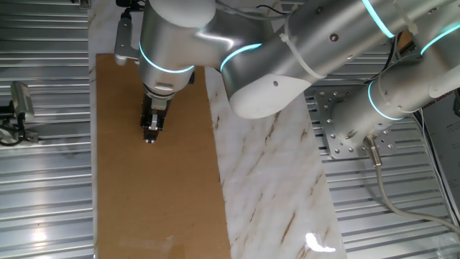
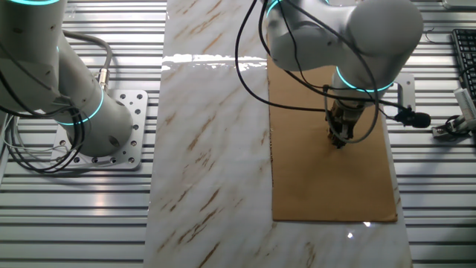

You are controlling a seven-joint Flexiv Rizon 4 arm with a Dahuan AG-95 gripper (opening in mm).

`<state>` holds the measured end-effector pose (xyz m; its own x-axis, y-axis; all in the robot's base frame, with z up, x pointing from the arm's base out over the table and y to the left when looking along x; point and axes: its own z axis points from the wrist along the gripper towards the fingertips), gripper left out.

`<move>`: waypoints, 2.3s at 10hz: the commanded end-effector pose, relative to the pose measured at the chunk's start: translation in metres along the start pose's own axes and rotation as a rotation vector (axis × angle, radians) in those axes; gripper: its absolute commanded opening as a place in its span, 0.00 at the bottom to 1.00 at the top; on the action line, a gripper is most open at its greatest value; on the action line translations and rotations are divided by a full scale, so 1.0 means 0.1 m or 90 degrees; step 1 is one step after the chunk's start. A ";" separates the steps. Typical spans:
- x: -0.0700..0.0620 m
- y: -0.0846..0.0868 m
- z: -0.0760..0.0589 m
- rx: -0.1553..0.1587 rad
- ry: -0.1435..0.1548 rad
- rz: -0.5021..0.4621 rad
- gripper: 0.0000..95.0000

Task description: Hold a small block with the gripper and sweep it from left to right on the table

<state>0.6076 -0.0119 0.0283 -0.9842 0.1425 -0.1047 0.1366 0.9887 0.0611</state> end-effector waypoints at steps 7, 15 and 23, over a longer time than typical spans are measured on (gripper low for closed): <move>-0.01 0.05 -0.38 0.004 0.049 -0.007 0.60; 0.02 0.09 -0.54 -0.076 0.169 -0.052 0.20; 0.04 0.07 -0.55 -0.063 0.255 -0.049 0.00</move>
<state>0.5994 -0.0059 0.0824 -0.9574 0.0188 0.2883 0.0686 0.9841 0.1637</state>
